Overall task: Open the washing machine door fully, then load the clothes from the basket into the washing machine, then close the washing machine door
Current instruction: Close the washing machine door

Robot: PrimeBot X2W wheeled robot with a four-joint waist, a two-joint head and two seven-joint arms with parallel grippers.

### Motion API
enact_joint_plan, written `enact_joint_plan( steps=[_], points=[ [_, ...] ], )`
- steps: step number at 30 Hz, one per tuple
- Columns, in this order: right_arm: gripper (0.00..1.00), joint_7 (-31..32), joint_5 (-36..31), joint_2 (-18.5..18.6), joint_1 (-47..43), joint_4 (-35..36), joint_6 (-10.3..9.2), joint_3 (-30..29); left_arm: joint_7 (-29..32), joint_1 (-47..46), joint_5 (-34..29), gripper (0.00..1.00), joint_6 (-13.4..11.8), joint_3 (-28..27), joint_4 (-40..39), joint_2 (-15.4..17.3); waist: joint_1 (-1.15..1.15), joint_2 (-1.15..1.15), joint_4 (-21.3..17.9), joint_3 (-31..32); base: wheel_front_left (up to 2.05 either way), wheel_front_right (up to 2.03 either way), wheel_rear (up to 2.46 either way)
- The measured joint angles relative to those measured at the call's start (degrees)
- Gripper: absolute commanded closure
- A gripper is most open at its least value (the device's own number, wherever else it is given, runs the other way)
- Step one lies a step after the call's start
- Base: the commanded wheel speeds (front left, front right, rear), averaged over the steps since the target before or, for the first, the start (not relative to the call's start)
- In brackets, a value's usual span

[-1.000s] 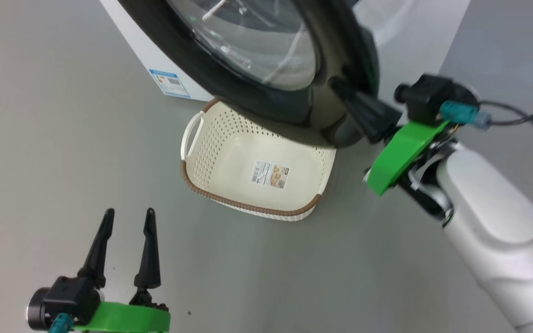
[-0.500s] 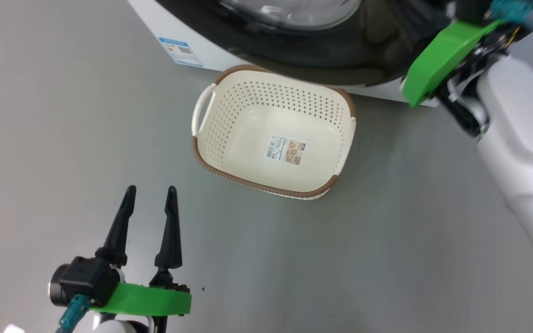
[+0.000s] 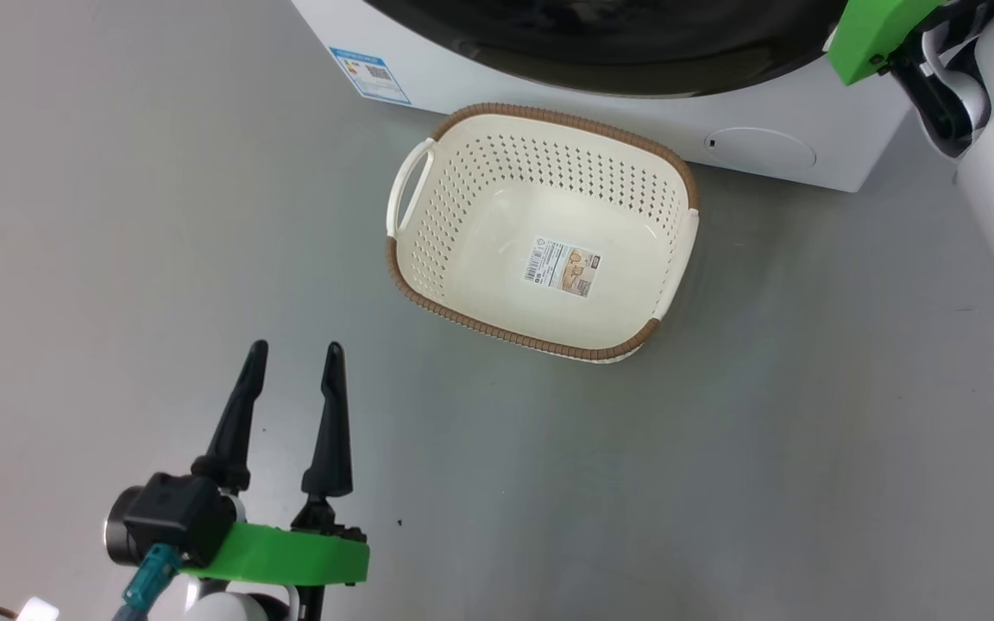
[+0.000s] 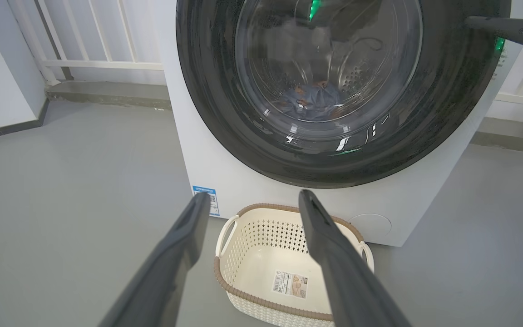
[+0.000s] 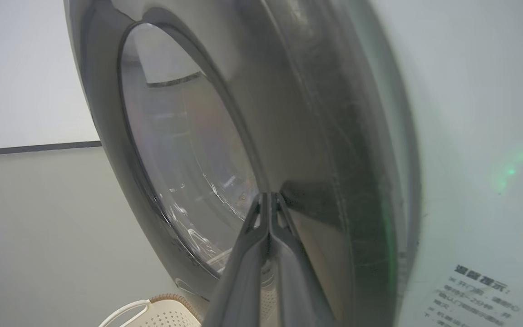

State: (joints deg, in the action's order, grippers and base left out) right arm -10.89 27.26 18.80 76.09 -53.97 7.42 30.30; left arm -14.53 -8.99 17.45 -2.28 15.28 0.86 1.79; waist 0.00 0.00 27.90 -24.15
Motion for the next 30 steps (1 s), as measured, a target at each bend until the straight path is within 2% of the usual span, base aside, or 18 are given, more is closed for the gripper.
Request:
enact_joint_plan(
  steps=[8,14,19,24,30],
  points=[
    [1.00,-1.36,-0.62,-0.57,1.76,-4.98,0.00,2.42,0.00,-0.68,0.41,0.00,-0.18,0.07,-0.01,0.00,0.00,0.00,0.07,0.22,0.00,0.00,0.00],
    [1.00,-2.22,-0.18,-0.90,1.71,-4.89,-0.01,6.34,0.00,-0.68,0.41,0.00,-0.18,-0.04,0.00,-0.01,0.00,0.00,-0.37,0.86,0.00,0.00,0.00],
    [1.00,-2.85,1.77,-1.07,0.38,-1.62,-0.01,9.85,0.00,-0.63,0.30,0.00,-0.18,-0.54,0.01,-0.01,0.00,0.00,-1.13,1.69,0.00,0.00,0.00],
    [1.00,-3.35,4.35,-0.29,-3.83,2.12,-0.01,11.27,0.00,-0.60,-0.29,0.00,-0.13,-1.34,0.05,0.00,0.00,0.00,-2.36,2.72,0.00,0.00,0.00],
    [1.00,-3.42,5.02,1.37,-9.61,9.91,-0.01,11.01,0.00,-0.54,-1.27,0.00,0.12,-2.29,0.52,0.00,0.00,0.00,-4.51,4.03,0.00,0.00,0.00]
  ],
)
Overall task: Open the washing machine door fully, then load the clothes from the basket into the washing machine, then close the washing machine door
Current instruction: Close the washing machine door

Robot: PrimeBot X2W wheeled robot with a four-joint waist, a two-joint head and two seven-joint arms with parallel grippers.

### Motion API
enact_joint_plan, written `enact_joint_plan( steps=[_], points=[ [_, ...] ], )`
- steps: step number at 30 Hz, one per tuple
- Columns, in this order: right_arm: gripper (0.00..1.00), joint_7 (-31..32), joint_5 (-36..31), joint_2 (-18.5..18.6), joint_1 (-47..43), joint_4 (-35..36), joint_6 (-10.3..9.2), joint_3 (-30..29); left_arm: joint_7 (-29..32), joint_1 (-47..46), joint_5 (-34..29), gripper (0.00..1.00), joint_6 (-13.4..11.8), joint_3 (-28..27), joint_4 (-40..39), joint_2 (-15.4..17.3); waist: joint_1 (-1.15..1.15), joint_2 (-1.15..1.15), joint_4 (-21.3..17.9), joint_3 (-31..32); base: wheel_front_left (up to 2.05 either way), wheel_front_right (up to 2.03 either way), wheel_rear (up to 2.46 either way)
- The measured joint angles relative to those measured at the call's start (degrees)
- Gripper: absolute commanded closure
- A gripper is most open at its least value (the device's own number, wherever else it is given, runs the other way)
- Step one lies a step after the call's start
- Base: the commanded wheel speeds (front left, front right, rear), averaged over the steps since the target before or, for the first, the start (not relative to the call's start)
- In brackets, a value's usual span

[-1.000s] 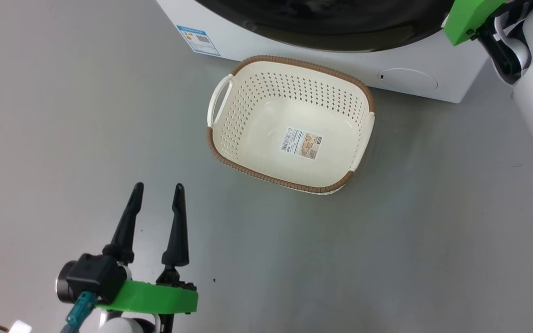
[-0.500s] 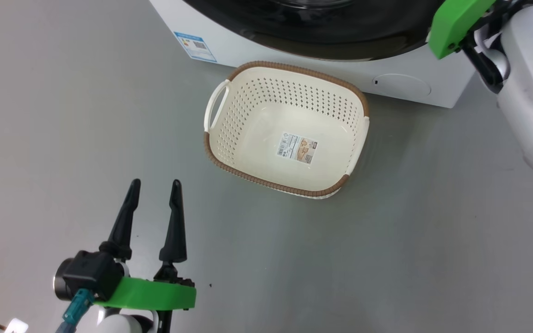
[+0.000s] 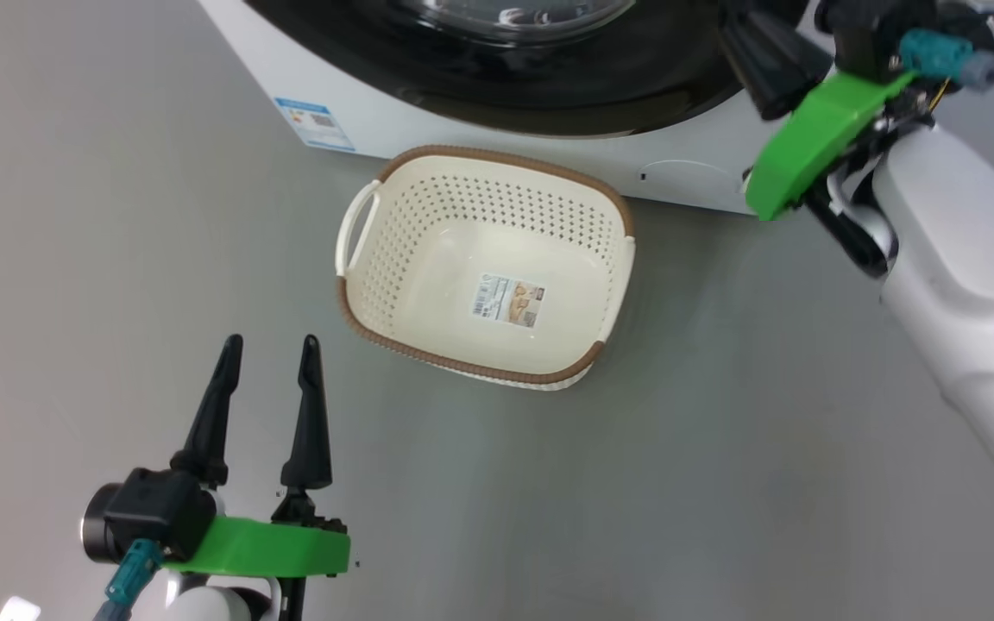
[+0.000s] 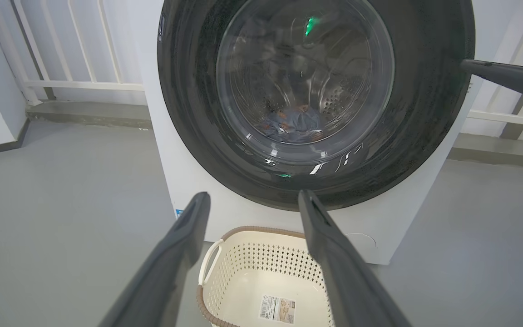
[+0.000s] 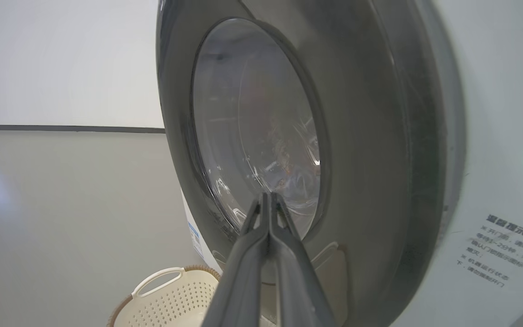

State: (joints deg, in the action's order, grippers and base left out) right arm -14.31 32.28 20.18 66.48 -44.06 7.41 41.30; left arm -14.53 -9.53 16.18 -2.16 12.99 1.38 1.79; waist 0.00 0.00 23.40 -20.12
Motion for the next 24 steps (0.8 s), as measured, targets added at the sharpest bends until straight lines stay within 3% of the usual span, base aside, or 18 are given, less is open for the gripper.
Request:
enact_joint_plan(
  steps=[6,8,11,13,14,15,24],
  points=[
    [0.99,-0.02,-0.45,1.75,-9.57,10.73,0.00,-5.99,0.00,0.10,-1.12,0.00,1.05,-1.20,0.51,0.00,0.00,0.00,-2.46,1.33,0.00,0.00,0.00],
    [0.79,-0.01,-0.83,1.89,-13.64,13.80,0.00,-8.75,0.00,0.13,-1.53,0.00,1.42,-1.77,0.69,0.01,0.00,0.00,-3.25,1.81,0.00,0.00,0.00],
    [0.67,-0.02,-1.97,1.62,-19.92,17.93,0.00,-12.68,0.00,0.29,-2.13,0.00,1.92,-2.27,1.10,0.02,0.00,0.00,-4.35,2.68,0.00,0.00,0.00],
    [0.50,-0.02,-2.67,1.25,-23.73,20.31,0.00,-15.27,0.00,0.92,-2.56,0.00,2.13,-2.63,1.49,0.01,0.00,0.00,-5.03,3.33,0.00,0.00,0.00],
    [0.18,-0.02,-3.43,0.94,-25.65,21.37,0.00,-16.62,0.00,1.26,-2.71,0.00,2.43,-2.91,1.81,0.02,0.00,0.00,-5.41,3.68,0.00,0.00,0.00],
    [0.00,-0.02,-4.19,0.56,-27.32,22.28,0.00,-17.89,0.00,1.43,-2.91,0.00,2.43,-3.25,2.04,0.01,0.00,0.00,-5.76,4.02,0.00,0.00,0.00],
    [0.00,-0.36,-8.38,-3.82,-39.15,28.37,0.00,-26.32,0.00,2.44,-4.09,0.00,3.52,-5.25,3.12,0.38,0.00,0.00,-8.97,7.27,0.00,0.00,0.00]
  ],
)
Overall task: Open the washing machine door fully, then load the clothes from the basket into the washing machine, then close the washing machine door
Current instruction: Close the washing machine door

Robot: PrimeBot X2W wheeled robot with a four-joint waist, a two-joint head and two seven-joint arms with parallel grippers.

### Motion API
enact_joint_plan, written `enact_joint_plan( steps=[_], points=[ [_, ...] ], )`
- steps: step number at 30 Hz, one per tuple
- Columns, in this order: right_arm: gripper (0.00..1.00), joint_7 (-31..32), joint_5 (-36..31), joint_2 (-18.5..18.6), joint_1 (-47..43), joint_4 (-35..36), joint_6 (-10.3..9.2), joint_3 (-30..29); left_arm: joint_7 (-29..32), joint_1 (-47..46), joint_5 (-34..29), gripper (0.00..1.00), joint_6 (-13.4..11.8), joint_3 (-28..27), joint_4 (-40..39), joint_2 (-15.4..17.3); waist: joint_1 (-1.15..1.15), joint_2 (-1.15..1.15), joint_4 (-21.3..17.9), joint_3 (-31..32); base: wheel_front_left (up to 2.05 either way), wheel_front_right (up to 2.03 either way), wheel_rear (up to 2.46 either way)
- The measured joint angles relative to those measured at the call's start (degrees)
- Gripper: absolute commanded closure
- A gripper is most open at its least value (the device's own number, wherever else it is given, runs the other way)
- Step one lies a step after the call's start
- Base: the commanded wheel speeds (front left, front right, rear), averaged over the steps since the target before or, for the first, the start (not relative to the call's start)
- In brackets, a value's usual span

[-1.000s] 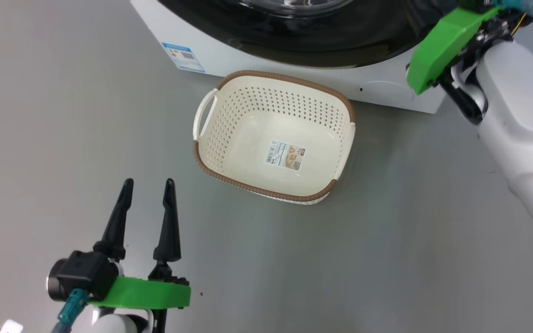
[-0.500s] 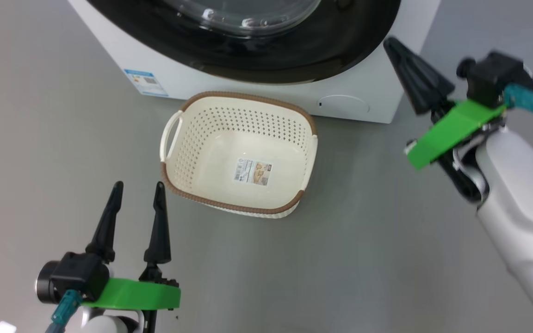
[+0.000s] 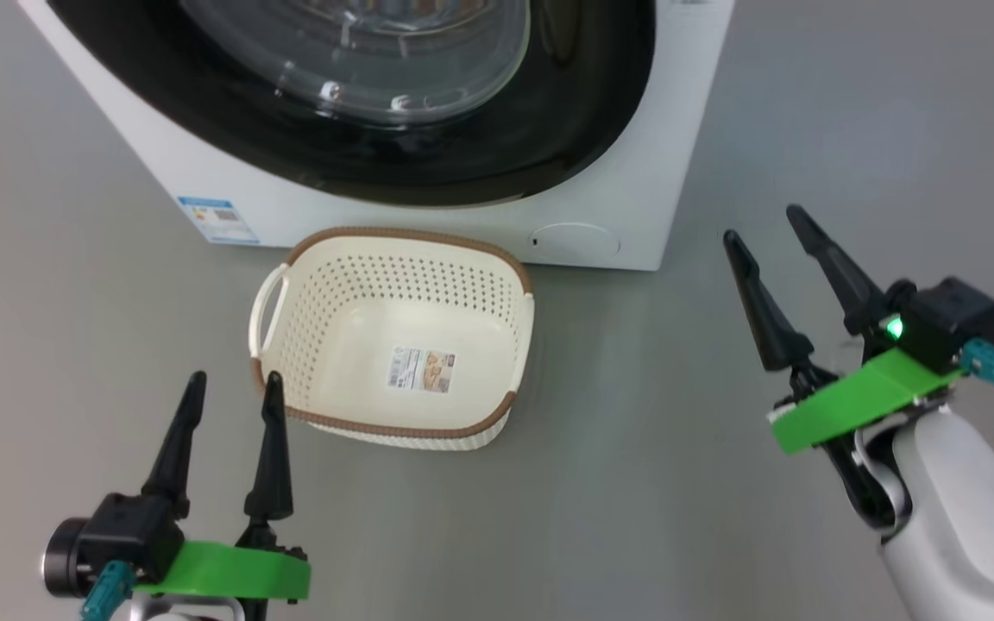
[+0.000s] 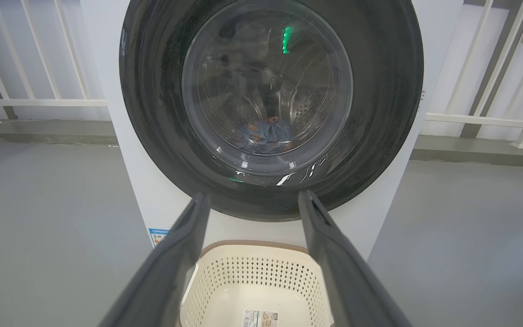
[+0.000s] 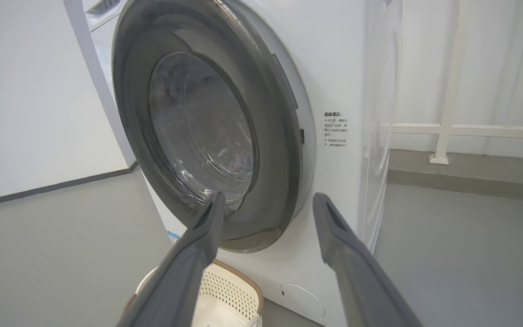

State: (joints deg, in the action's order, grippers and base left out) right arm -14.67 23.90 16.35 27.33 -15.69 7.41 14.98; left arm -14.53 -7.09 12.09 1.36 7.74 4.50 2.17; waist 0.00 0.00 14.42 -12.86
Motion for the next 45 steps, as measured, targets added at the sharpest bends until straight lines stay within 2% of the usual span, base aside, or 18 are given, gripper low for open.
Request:
enact_joint_plan(
  steps=[9,20,33,45],
  points=[
    [0.00,0.54,-3.86,-4.90,-12.45,4.07,0.00,-8.32,0.00,3.26,-0.03,0.00,0.49,-1.15,1.41,1.56,0.00,0.00,-3.78,4.06,0.00,0.00,0.00],
    [0.00,3.52,-6.71,-8.77,-23.36,8.61,0.00,-14.32,0.34,7.27,0.00,0.00,0.43,-1.93,1.53,3.25,0.00,0.00,-7.64,8.26,0.00,0.00,0.00],
    [0.00,6.58,-9.71,-11.47,-32.16,16.06,0.00,-16.49,1.89,10.55,0.12,0.00,0.34,-1.91,0.59,4.70,0.00,0.00,-10.94,13.00,0.00,0.00,0.00],
    [0.00,7.54,-10.20,-12.57,-33.66,18.83,0.00,-17.61,2.45,11.83,0.25,0.00,-0.62,-1.88,-0.64,5.08,0.00,0.00,-12.10,13.65,0.00,0.00,0.00]
  ],
)
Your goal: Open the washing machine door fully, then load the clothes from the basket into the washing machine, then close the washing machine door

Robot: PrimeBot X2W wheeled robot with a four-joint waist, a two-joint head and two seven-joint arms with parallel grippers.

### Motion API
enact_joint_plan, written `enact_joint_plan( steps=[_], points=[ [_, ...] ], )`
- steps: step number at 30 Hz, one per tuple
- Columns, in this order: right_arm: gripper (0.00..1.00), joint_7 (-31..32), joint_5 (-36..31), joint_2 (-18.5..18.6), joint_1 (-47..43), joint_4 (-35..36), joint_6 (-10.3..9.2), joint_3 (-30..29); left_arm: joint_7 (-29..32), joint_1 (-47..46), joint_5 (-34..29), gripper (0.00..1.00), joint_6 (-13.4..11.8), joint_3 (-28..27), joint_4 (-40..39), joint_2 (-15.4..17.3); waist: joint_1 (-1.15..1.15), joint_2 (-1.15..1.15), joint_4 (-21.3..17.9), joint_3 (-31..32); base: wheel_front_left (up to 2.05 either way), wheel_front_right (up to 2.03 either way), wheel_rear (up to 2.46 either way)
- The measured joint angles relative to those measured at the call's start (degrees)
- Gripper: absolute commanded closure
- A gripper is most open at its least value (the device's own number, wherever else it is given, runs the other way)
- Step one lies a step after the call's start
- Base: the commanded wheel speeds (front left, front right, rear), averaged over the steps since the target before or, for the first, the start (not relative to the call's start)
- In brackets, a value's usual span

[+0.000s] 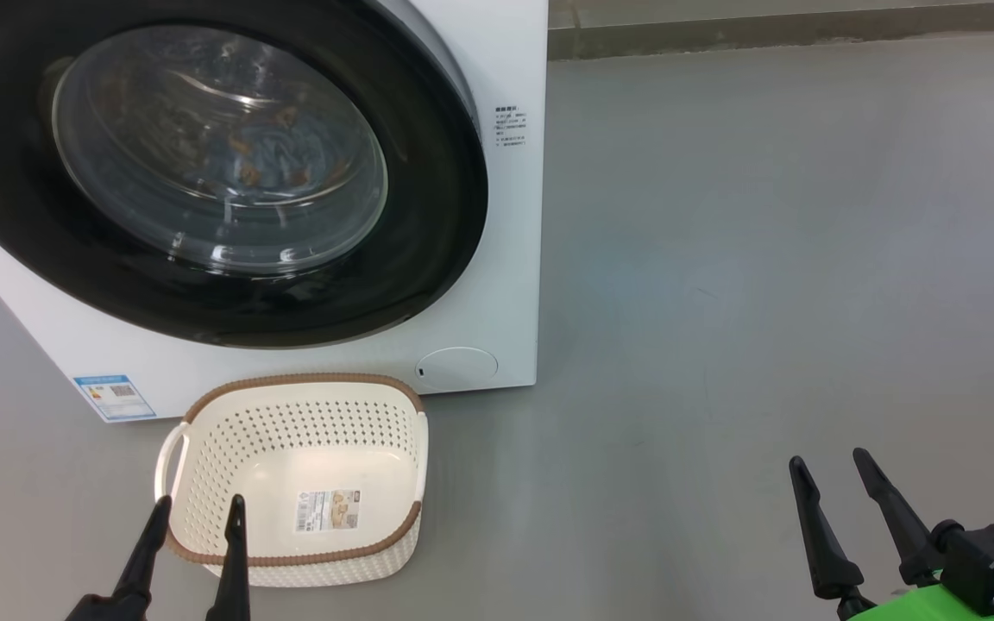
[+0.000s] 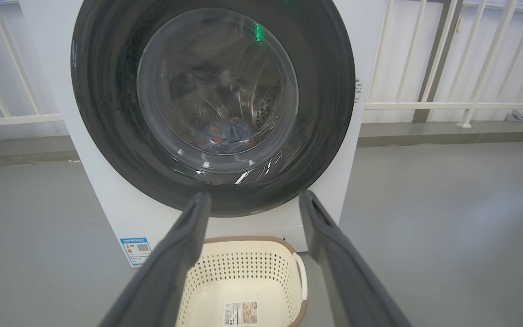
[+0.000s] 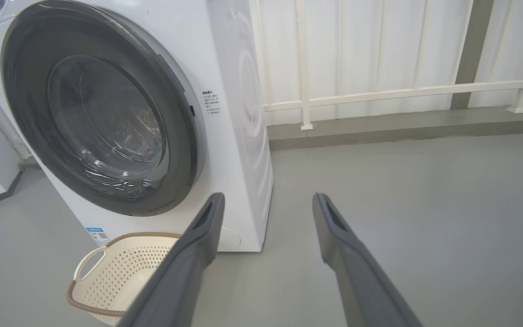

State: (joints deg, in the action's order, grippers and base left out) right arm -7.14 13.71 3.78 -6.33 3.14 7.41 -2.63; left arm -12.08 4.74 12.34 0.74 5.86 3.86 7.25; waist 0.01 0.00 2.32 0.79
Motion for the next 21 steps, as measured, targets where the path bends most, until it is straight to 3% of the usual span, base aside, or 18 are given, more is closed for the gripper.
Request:
enact_joint_plan(
  steps=[21],
  points=[
    [0.00,0.32,0.00,-0.52,-0.81,0.55,0.00,-0.08,0.35,0.02,0.44,0.00,-0.75,0.45,-0.54,0.77,-0.01,0.00,0.28,-0.25,0.00,0.00,0.00]
  ],
)
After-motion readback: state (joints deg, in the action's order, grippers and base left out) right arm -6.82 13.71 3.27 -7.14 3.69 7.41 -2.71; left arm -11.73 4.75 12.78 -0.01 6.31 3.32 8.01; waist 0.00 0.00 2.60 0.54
